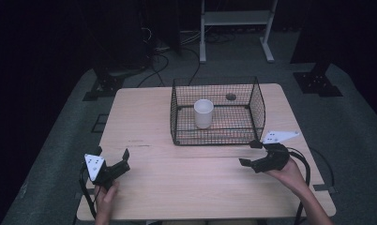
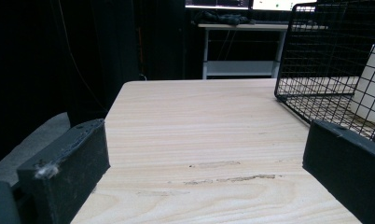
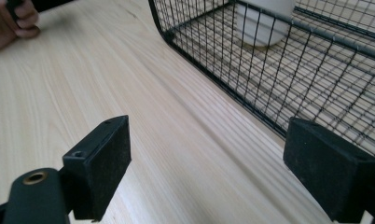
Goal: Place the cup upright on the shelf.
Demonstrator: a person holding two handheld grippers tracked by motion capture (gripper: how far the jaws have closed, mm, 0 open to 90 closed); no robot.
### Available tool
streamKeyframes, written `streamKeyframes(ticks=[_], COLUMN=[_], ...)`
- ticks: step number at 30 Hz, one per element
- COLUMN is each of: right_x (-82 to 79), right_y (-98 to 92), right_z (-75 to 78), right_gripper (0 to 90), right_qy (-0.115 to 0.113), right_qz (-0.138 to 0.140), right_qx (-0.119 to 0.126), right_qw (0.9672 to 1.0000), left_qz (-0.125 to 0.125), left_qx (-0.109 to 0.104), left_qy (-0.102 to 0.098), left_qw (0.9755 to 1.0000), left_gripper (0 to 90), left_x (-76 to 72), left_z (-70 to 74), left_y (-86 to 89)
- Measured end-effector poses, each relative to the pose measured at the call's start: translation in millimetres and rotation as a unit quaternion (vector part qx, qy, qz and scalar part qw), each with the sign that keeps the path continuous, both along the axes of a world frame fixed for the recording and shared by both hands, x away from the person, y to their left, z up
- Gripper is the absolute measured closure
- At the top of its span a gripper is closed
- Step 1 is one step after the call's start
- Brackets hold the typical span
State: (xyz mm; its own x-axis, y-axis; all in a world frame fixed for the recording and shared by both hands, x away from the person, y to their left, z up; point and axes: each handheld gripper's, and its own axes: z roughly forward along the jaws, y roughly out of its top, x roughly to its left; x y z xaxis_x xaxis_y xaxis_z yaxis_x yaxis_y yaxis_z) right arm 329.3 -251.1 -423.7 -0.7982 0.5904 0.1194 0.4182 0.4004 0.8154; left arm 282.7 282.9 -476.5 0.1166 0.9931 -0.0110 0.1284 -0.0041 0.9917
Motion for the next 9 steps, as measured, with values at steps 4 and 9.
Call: streamKeyframes(ticks=[4, 9], right_x=[-10.7, -31.4], right_y=[-2.0, -6.9], right_z=[-6.7, -19.2], right_gripper=[14.4, 14.4], right_qy=[-0.006, -0.018], right_qz=[-0.005, -0.024], right_qx=[0.003, 0.024], right_qw=[1.0000, 0.9993], left_qz=[0.001, 0.000], left_qx=[0.000, 0.001], left_qy=[0.001, 0.000], left_qw=[1.0000, 1.0000], left_gripper=[0.0, 0.0], left_x=[0.1, 0.4], left_z=[0.0, -0.1], left_y=[-0.1, -0.6])
